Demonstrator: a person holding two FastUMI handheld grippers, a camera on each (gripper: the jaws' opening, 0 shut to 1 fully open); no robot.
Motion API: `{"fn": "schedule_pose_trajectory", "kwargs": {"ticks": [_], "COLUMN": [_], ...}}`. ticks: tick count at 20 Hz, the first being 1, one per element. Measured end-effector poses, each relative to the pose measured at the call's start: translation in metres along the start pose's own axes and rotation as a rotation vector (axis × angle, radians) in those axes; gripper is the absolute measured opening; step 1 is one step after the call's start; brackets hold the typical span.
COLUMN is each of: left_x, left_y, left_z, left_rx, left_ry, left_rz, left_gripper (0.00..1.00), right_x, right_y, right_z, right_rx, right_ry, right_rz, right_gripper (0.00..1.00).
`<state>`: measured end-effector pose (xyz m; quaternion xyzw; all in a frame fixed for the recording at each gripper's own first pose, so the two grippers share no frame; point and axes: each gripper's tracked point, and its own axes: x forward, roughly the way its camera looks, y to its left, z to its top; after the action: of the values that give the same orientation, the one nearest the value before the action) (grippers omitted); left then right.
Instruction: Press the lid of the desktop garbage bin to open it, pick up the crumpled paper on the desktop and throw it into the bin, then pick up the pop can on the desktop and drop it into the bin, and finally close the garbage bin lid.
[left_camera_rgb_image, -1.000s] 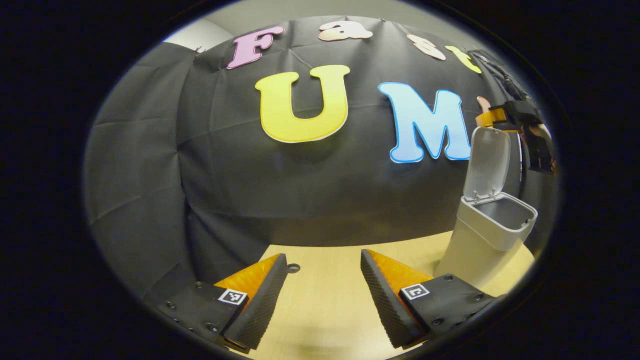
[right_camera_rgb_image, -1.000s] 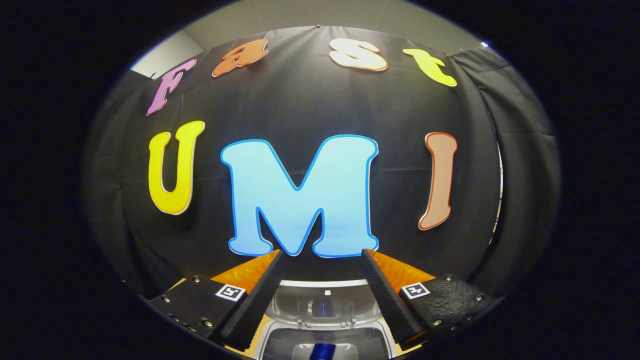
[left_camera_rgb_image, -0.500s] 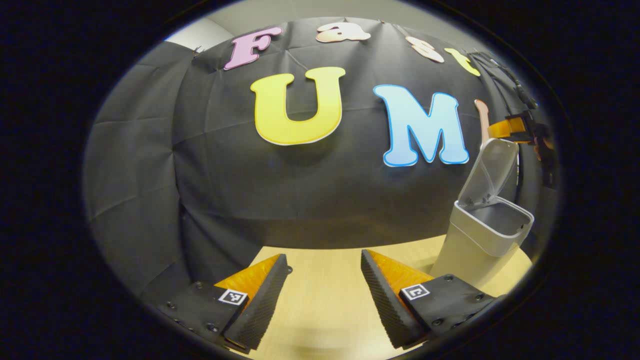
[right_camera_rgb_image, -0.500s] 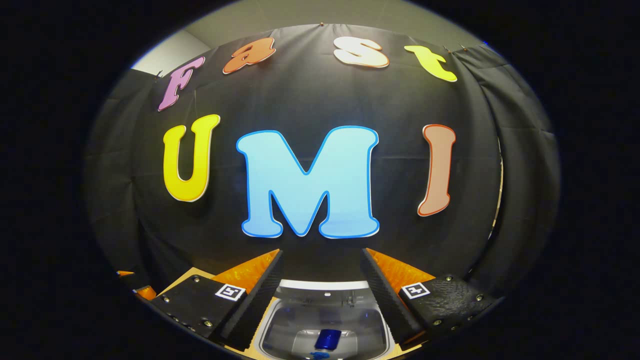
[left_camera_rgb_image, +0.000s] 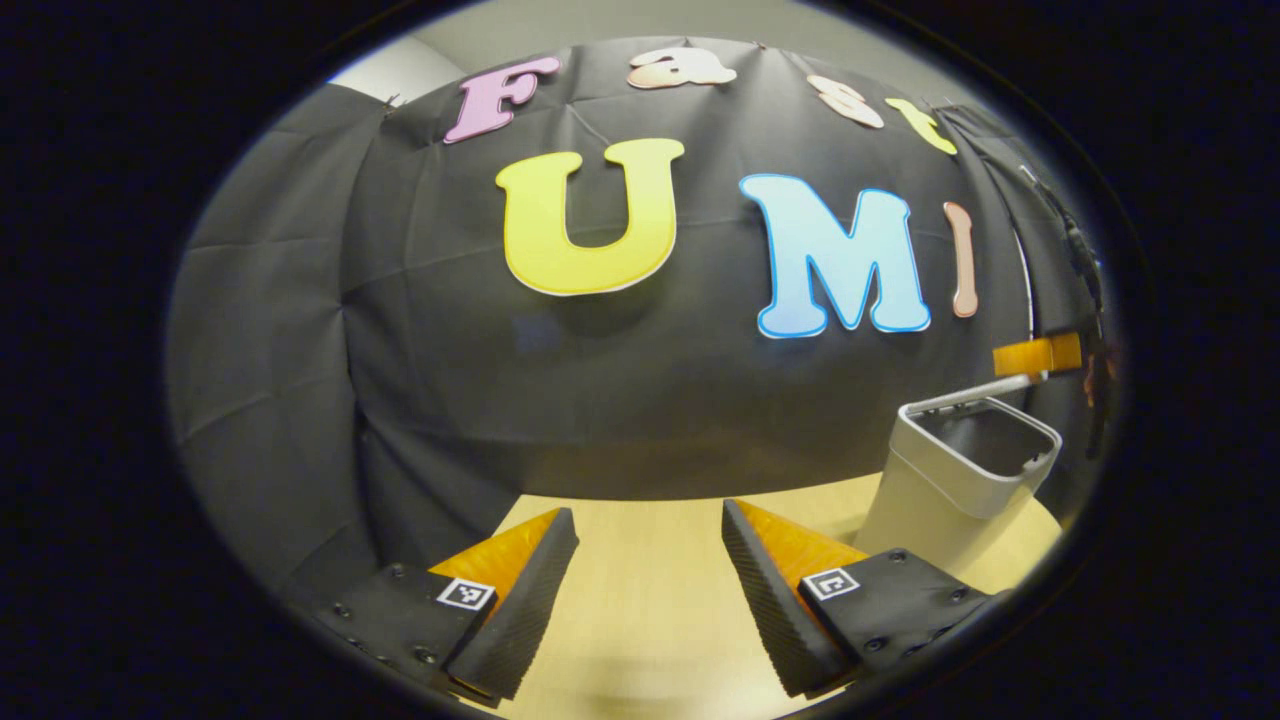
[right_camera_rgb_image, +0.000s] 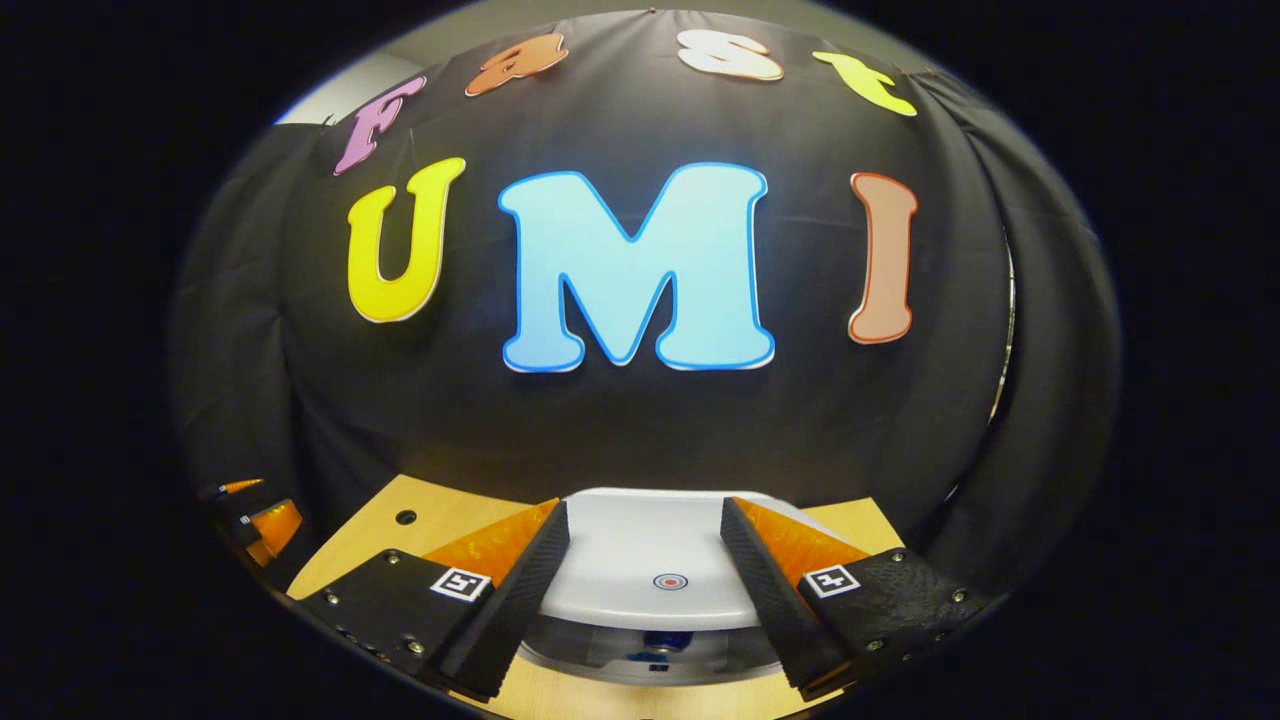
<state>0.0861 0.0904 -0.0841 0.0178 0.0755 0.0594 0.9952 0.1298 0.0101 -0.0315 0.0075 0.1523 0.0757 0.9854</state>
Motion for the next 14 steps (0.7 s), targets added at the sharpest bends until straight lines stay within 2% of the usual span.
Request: {"fn": "schedule_pose_trajectory", "kwargs": {"ticks": [2,4,9,10,11,12,13,14], "left_x": [-0.001,-0.001,-0.002,-0.002,-0.002,-0.001,0.0,0.0], "left_y": [-0.001,0.0,-0.001,-0.001,0.0,0.0,0.001,0.001], "left_z": [0.001,0.001,0.002,0.001,0.001,0.001,0.001,0.0], "left_rx": [0.002,0.002,-0.001,0.0,-0.001,0.0,-0.001,-0.002], "left_ry": [-0.001,-0.002,-0.003,-0.004,-0.004,-0.003,-0.002,-0.001], "left_rz": [0.0,0.003,0.003,0.005,0.006,0.007,0.008,0.009], "left_gripper": [1.0,0.96,0.96,1.0,1.0,0.96,1.0,0.96], "right_x": [0.0,0.001,0.003,0.004,0.003,0.004,0.003,0.003], "right_y": [0.001,0.001,0.001,0.002,0.002,0.002,0.002,0.002], "right_z": [-0.016,-0.026,-0.045,-0.049,-0.048,-0.05,-0.049,-0.05], "right_rx": [0.005,0.001,-0.02,-0.024,-0.03,-0.031,-0.027,-0.027], "right_ry": [0.018,0.031,0.058,0.066,0.054,0.061,0.056,0.06], "right_rz": [-0.004,-0.008,-0.021,-0.024,-0.025,-0.025,-0.024,-0.022], "right_gripper": [0.98,0.98,0.98,0.98,0.98,0.99,0.98,0.99]}}
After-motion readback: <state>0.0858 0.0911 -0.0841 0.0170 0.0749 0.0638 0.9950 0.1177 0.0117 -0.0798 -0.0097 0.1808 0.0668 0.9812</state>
